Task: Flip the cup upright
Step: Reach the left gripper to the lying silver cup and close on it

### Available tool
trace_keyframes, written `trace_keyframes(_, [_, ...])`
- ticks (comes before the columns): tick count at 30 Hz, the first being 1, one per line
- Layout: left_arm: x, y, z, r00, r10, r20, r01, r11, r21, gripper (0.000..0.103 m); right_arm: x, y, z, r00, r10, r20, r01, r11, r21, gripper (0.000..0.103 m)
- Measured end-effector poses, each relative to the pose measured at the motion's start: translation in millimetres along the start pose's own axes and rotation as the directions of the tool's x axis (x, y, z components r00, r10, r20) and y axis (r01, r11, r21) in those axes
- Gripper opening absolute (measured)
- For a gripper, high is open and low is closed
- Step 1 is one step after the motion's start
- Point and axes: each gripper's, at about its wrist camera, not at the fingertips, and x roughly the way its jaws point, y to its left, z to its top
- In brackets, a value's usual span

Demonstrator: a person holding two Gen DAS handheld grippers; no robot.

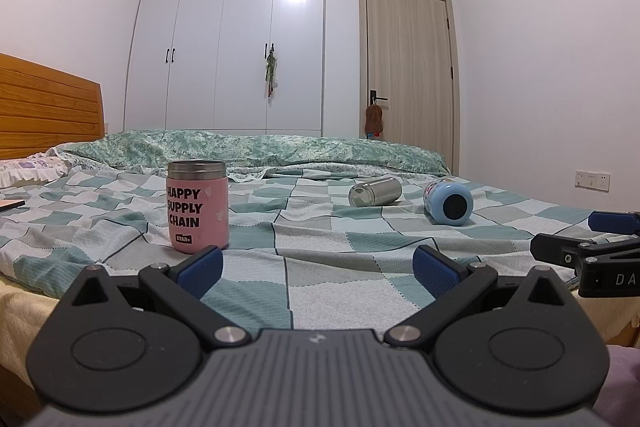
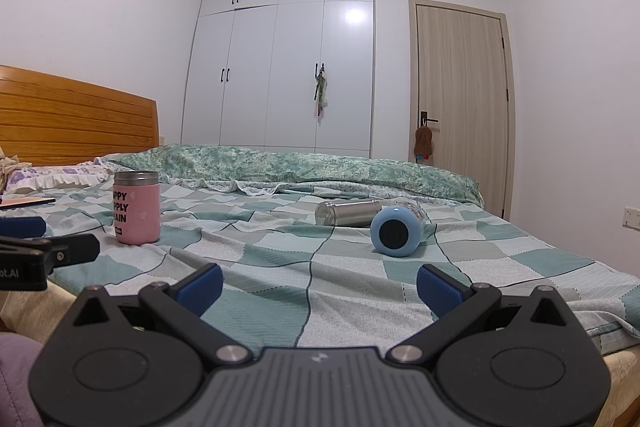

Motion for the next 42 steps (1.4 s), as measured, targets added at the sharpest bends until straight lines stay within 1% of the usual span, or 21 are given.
trace_keyframes(15, [0, -1, -2, 1.0, -0.001, -0.003, 0.001, 1.0, -0.001, 0.103, 2, -1, 0, 1.0, 0.001, -0.003, -0.001, 1.0, 0.0, 0.103])
trace_keyframes(17, [0, -3, 2, 1.0, 0.006, -0.013, -0.006, 1.0, 0.001, 0.103, 2, 0, 1, 1.0, 0.001, -0.012, -0.001, 1.0, -0.004, 0.103])
trace_keyframes(19, [3, -3, 7, 1.0, 0.005, -0.029, -0.005, 1.0, 0.0, 0.103, 4, -1, 5, 1.0, 0.018, -0.023, -0.018, 1.0, -0.009, 0.103])
trace_keyframes(21, [6, -4, 9, 0.999, -0.01, -0.031, 0.01, 1.0, 0.001, 0.103, 4, -4, 10, 0.999, 0.034, -0.019, -0.034, 0.999, -0.001, 0.103])
trace_keyframes(24, [17, -7, 20, 0.999, -0.024, -0.047, 0.026, 0.999, 0.032, 0.103, 16, -14, 21, 0.999, 0.039, -0.013, -0.039, 0.999, 0.02, 0.103])
trace_keyframes(29, [49, -18, 52, 0.997, -0.053, -0.062, 0.058, 0.996, 0.073, 0.103, 50, -36, 44, 0.999, 0.037, -0.014, -0.037, 0.999, 0.016, 0.103])
trace_keyframes(33, [87, -35, 76, 0.996, -0.056, -0.074, 0.068, 0.985, 0.161, 0.103, 81, -59, 62, 0.999, 0.026, -0.027, -0.026, 1.0, 0.007, 0.103])
trace_keyframes(34, [101, -40, 82, 0.994, -0.062, -0.086, 0.077, 0.98, 0.184, 0.103, 91, -65, 67, 0.999, 0.023, -0.032, -0.023, 1.0, 0.006, 0.103])
trace_keyframes(37, [139, -50, 99, 0.988, -0.093, -0.121, 0.116, 0.972, 0.206, 0.103, 121, -83, 80, 0.999, 0.02, -0.047, -0.019, 1.0, 0.003, 0.103])
trace_keyframes(42, [214, -70, 124, 0.978, -0.095, -0.184, 0.139, 0.961, 0.239, 0.103, 181, -111, 103, 0.996, 0.027, -0.081, -0.026, 1.0, 0.013, 0.103])
